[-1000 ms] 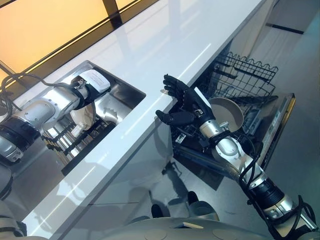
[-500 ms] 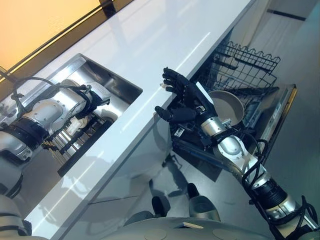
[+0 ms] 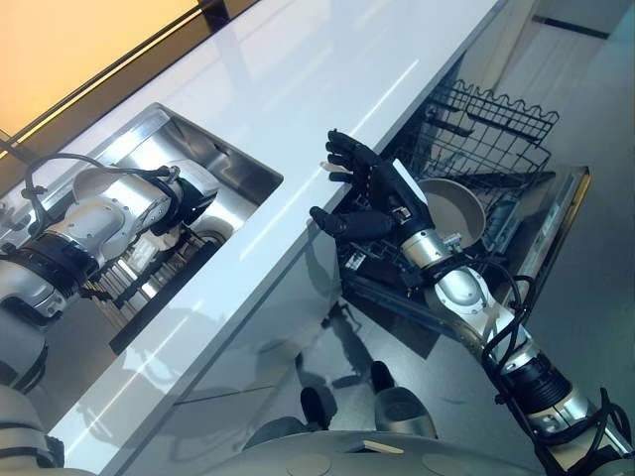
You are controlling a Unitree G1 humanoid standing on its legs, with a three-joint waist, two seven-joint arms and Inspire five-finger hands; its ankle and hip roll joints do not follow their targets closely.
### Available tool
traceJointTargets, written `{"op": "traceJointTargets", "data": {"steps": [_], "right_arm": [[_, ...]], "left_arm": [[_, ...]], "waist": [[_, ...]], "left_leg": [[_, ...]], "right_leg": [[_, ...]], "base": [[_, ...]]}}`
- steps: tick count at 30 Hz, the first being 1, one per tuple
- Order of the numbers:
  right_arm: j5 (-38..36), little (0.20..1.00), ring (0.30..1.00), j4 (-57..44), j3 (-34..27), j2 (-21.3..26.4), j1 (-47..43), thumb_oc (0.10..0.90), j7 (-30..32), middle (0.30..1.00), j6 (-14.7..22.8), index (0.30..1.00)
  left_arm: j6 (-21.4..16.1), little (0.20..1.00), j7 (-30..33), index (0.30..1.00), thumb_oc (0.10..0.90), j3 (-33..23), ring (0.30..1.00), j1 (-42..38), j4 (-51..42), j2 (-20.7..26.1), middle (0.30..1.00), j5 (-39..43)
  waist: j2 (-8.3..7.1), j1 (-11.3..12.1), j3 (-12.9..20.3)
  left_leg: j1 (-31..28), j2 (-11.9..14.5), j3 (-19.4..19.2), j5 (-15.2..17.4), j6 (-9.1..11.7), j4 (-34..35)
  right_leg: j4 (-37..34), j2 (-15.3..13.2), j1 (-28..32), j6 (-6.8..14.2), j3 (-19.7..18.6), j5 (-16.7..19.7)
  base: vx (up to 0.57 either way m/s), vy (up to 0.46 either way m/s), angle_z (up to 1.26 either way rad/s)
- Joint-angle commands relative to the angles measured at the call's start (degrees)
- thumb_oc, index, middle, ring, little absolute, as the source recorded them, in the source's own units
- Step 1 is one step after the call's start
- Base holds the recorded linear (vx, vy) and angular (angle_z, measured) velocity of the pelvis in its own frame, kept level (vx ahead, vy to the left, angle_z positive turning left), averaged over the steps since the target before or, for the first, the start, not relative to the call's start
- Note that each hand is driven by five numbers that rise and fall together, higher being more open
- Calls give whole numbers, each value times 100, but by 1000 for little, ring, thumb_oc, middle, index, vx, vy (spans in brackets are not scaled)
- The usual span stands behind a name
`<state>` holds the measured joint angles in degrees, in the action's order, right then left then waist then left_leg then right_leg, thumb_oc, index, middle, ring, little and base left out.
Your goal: Pick up plates and place into dishwasher.
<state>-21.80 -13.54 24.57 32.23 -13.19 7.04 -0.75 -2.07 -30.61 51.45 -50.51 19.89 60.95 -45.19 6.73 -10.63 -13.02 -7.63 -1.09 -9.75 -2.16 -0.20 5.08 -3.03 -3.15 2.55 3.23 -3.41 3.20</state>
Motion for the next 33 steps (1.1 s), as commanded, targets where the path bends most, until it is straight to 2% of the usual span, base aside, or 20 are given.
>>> {"op": "traceJointTargets", "data": {"steps": [1, 6, 9, 11, 14, 18, 29, 33], "right_arm": [[68, 900, 900, 389, 106, 299, 597, 800, -1, 900, -354, 900], [28, 900, 900, 417, 83, 299, 610, 800, -39, 900, -313, 900], [6, 900, 900, 459, 92, 276, 613, 800, -48, 900, -251, 900], [-17, 900, 900, 479, 116, 276, 595, 800, -5, 900, -223, 900], [-33, 900, 900, 476, 89, 281, 612, 800, -9, 900, -200, 900], [-44, 900, 900, 491, 9, 288, 694, 800, -53, 900, -140, 900], [-48, 900, 900, 477, -234, 375, 815, 800, -237, 900, -42, 900], [3, 900, 900, 453, -276, 376, 841, 800, -305, 900, -19, 900]], "left_arm": [[679, 200, -75, 300, 100, -543, 300, -542, 375, 519, 300, -723], [791, 200, 196, 300, 100, -579, 300, -602, 285, 645, 300, -1120], [998, 200, 434, 300, 100, -618, 300, -708, 190, 723, 300, -1444], [1252, 200, 822, 300, 100, -617, 300, -895, 147, 849, 300, -1396], [1418, 200, 1147, 300, 100, -673, 300, -982, 112, 985, 300, -1125], [1416, 200, 1545, 300, 100, -877, 300, -885, 74, 1154, 300, -667], [1465, 200, 2809, 300, 100, -1926, 300, -209, -74, 1555, 300, 715], [1445, 200, 3016, 300, 100, -2266, 300, 18, -45, 1553, 300, 1276]], "waist": [[-138, 165, 237], [-190, 223, 305], [-230, 265, 357], [-249, 307, 410], [-261, 345, 472], [-281, 398, 551], [-317, 551, 689], [-325, 581, 723]], "left_leg": [[276, -540, 232, 357, -120, -317], [235, -535, 276, 359, -106, -288], [214, -536, 314, 355, -88, -267], [198, -525, 339, 347, -68, -239], [192, -512, 348, 332, -51, -228], [166, -496, 375, 326, -48, -202], [97, -469, 478, 286, -37, -119], [97, -463, 508, 273, -37, -103]], "right_leg": [[169, 81, -10, 373, 318, -165], [95, 81, 67, 360, 362, -159], [18, 86, 114, 354, 394, -134], [-26, 86, 147, 349, 425, -125], [-23, 86, 170, 339, 454, -138], [-25, 86, 213, 330, 472, -161], [-27, 94, 280, 310, 573, -189], [-14, 95, 283, 302, 606, -202]], "base": [[-54, -9, 3], [-45, -9, 3], [-52, -20, 9], [-58, -20, 13], [-43, -3, 4], [-32, -2, 5], [-19, 12, 6], [-7, 13, 8]]}}
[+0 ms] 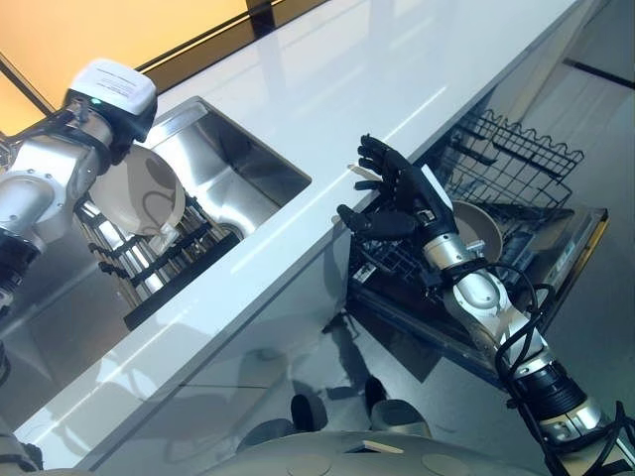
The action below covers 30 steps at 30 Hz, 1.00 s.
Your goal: Pick up plates and place into dishwasher.
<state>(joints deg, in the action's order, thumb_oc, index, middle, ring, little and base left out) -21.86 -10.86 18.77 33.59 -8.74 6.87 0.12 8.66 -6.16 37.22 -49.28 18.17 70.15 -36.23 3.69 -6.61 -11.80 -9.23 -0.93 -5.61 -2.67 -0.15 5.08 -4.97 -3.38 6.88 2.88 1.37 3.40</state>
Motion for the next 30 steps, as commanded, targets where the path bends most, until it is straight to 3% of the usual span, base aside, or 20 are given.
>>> {"op": "traceJointTargets", "data": {"steps": [1, 4, 9, 11, 30], "right_arm": [[19, 900, 900, 188, 289, 236, 402, 800, -307, 900, -98, 900], [73, 900, 900, 209, 268, 217, 402, 800, -340, 900, -80, 900], [72, 900, 900, 250, 294, 225, 347, 800, -318, 900, -101, 900], [41, 900, 900, 256, 289, 247, 358, 800, -334, 900, -104, 900], [-27, 900, 900, 444, 536, 225, 333, 800, -308, 900, -126, 900]], "left_arm": [[358, 200, 614, 300, 100, -938, 300, -36, 136, 634, 300, 527], [317, 200, 624, 300, 100, -1267, 300, 228, 201, 546, 300, 974], [181, 200, 773, 300, 100, -1472, 300, 443, 265, 530, 300, 883], [138, 900, 857, 900, 800, -1443, 900, 408, 298, 566, 900, 926], [258, 900, 1279, 900, 800, -587, 900, -376, 493, 345, 900, 853]], "waist": [[-21, 184, 610], [-35, 222, 625], [-40, 248, 646], [-43, 245, 660], [-10, 59, 651]], "left_leg": [[257, -478, 103, 322, -42, -100], [251, -478, 143, 320, -48, -95], [243, -476, 177, 321, -47, -83], [251, -470, 166, 314, -40, -80], [207, -472, 12, 344, -66, -81]], "right_leg": [[181, 120, -149, 334, 129, -225], [201, 126, -149, 322, 150, -243], [199, 126, -141, 321, 157, -246], [200, 125, -149, 327, 162, -241], [258, 126, -205, 338, 65, -226]], "base": [[-4, 11, 10], [-2, 13, 8], [4, 4, 4], [0, 0, 0], [46, 0, -1]]}}
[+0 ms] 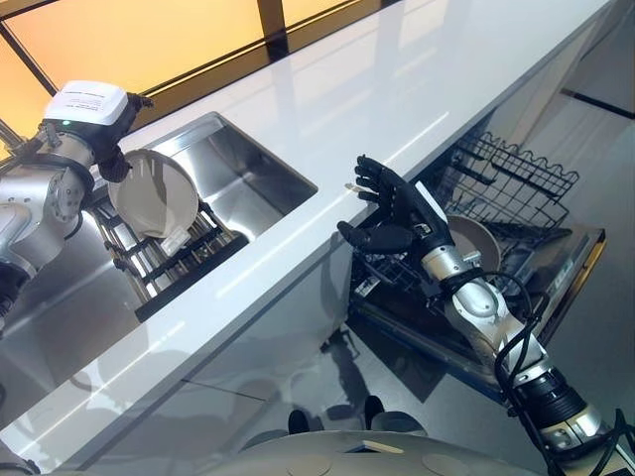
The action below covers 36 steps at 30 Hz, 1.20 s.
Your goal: Pick up plates and place into dishwasher.
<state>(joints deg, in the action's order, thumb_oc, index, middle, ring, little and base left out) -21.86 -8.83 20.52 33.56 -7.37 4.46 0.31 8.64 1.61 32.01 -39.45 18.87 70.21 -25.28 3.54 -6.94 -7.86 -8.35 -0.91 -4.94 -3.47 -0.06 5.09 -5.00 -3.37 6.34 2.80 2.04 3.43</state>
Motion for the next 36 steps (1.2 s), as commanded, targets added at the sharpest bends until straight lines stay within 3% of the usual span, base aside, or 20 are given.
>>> {"op": "traceJointTargets", "data": {"steps": [1, 15, 22, 29, 36], "right_arm": [[-22, 900, 900, 231, 355, 225, 208, 800, -63, 900, -150, 900], [-20, 900, 900, 147, 444, 177, 146, 800, 6, 900, -376, 900], [21, 900, 900, 136, 470, 200, 168, 800, 40, 900, -414, 900], [-24, 900, 900, 184, 498, 291, 222, 800, 7, 900, -349, 900], [-23, 900, 900, 176, 481, 320, 293, 800, 15, 900, -327, 900]], "left_arm": [[261, 900, 458, 900, 800, -65, 900, -1348, 399, 344, 900, -262], [623, 900, -985, 900, 800, 170, 900, -1251, 457, -45, 900, -532], [759, 900, -629, 900, 800, 226, 900, -1286, 750, -209, 900, -534], [938, 900, 180, 900, 800, 451, 900, -1615, 1019, -278, 900, -515], [1058, 900, 296, 900, 800, 535, 900, -1704, 1179, -274, 900, -721]], "waist": [[8, 89, 252], [94, -36, 111], [125, -130, -1], [109, -223, -83], [100, -287, -175]], "left_leg": [[120, -473, -58, 424, -76, -85], [110, -501, -98, 456, -133, -135], [157, -502, -177, 489, -148, -225], [237, -507, -232, 503, -167, -289], [298, -519, -280, 516, -175, -339]], "right_leg": [[267, 124, -154, 346, -5, -231], [437, 129, -229, 348, -90, -295], [532, 134, -300, 353, -154, -321], [573, 155, -394, 356, -270, -306], [599, 157, -462, 373, -357, -285]], "base": [[47, -6, -2], [59, -3, -1], [64, 13, -8], [60, 12, -6], [37, 7, -8]]}}
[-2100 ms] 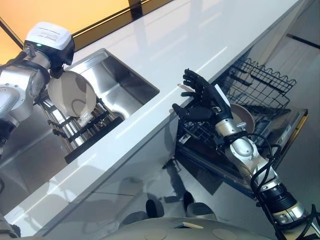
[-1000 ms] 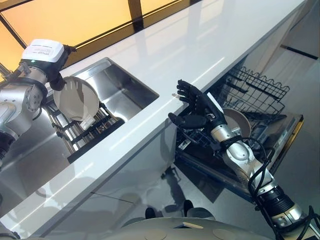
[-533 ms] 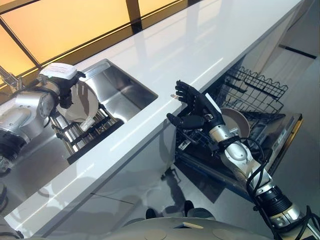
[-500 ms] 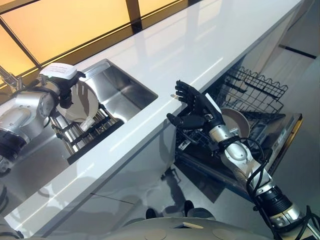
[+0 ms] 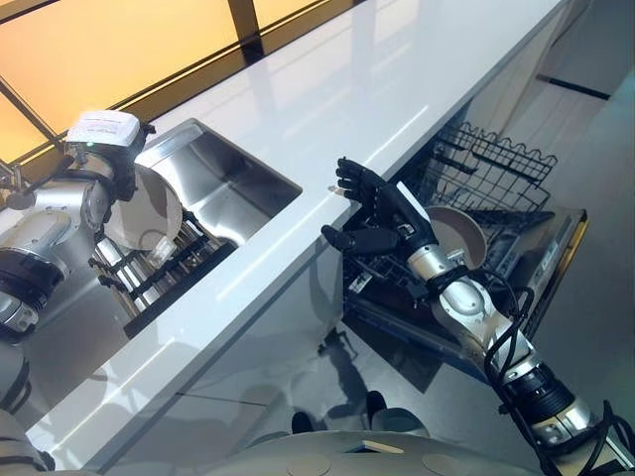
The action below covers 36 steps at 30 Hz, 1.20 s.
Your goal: Pick up plates and place into dishwasher.
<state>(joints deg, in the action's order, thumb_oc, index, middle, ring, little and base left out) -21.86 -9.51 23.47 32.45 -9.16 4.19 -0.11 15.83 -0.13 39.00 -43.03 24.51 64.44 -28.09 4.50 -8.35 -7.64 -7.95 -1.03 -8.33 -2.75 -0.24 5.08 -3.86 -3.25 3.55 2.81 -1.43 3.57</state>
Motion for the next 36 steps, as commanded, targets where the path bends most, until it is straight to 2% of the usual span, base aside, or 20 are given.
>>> {"op": "traceJointTargets", "data": {"steps": [1, 5, 9, 20, 21, 22, 23, 24, 26, 30, 36], "right_arm": [[-20, 900, 900, 242, 180, 426, 480, 800, 46, 900, -288, 900], [-1, 900, 900, 211, 142, 455, 500, 800, 11, 900, -322, 900], [8, 900, 900, 153, 108, 488, 496, 800, -3, 900, -393, 900], [44, 900, 900, 100, 56, 542, 289, 800, 66, 900, -546, 900], [34, 900, 900, 93, 58, 550, 274, 800, 98, 900, -551, 900], [21, 900, 900, 102, 53, 549, 260, 800, 115, 900, -540, 900], [8, 900, 900, 109, 40, 560, 235, 800, 110, 900, -537, 900], [17, 900, 900, 124, 42, 562, 209, 800, 116, 900, -516, 900], [26, 900, 900, 133, 33, 559, 197, 800, 130, 900, -467, 900], [37, 900, 900, 117, -25, 619, 300, 800, 51, 900, -345, 900], [77, 900, 900, 107, -46, 630, 393, 800, -58, 900, -283, 900]], "left_arm": [[355, 900, 430, 900, 800, -154, 900, -1352, 605, 302, 900, -507], [423, 900, -60, 900, 800, -96, 900, -1351, 668, 286, 900, -610], [229, 900, -378, 900, 800, -70, 900, -1350, 780, 224, 900, -625], [555, 900, -1313, 900, 800, 27, 900, -1352, 835, -136, 900, -669], [636, 812, -1409, 825, 712, 36, 825, -1344, 827, -168, 825, -611], [681, 431, -1473, 498, 331, 12, 498, -1332, 839, -192, 498, -695], [704, 266, -1583, 356, 166, -16, 356, -1325, 870, -200, 356, -781], [763, 200, -1746, 300, 100, -18, 300, -1333, 922, -211, 300, -810], [836, 200, -1941, 300, 100, -2, 300, -1331, 962, -192, 300, -1091], [689, 200, -2123, 300, 100, 97, 300, -1363, 1115, 28, 300, -1433], [677, 200, -2630, 300, 100, 239, 300, -1445, 1189, 215, 300, -1826]], "waist": [[4, -147, -206], [24, -176, -251], [45, -203, -295], [20, -256, -590], [12, -258, -620], [-1, -255, -646], [-9, -256, -670], [-15, -257, -697], [-23, -253, -736], [-15, -256, -751], [-2, -224, -708]], "left_leg": [[266, -508, 52, 448, -158, -351], [327, -511, 37, 452, -158, -417], [367, -515, 37, 456, -164, -454], [533, -519, 59, 431, -177, -542], [560, -521, 64, 426, -176, -553], [575, -518, 60, 431, -179, -560], [592, -517, 57, 431, -179, -567], [609, -516, 51, 426, -175, -564], [633, -514, 53, 413, -170, -565], [646, -501, 26, 413, -153, -580], [618, -489, 33, 427, -145, -602]], "right_leg": [[491, 146, -192, 374, -21, -298], [530, 141, -251, 384, -67, -287], [572, 146, -297, 392, -107, -299], [682, 169, -469, 407, -188, -283], [685, 171, -489, 411, -197, -275], [682, 169, -502, 415, -201, -267], [682, 168, -520, 416, -203, -261], [677, 171, -541, 421, -205, -249], [675, 174, -563, 428, -211, -231], [643, 165, -544, 438, -177, -219], [581, 158, -452, 417, -117, -231]], "base": [[28, 5, -5], [0, 0, 0], [11, 11, -9], [-27, 2, -4], [-69, -13, -11], [-78, -20, -11], [-86, -24, -10], [-83, -25, -6], [-73, -21, -3], [-35, -9, -1], [0, 0, 0]]}}
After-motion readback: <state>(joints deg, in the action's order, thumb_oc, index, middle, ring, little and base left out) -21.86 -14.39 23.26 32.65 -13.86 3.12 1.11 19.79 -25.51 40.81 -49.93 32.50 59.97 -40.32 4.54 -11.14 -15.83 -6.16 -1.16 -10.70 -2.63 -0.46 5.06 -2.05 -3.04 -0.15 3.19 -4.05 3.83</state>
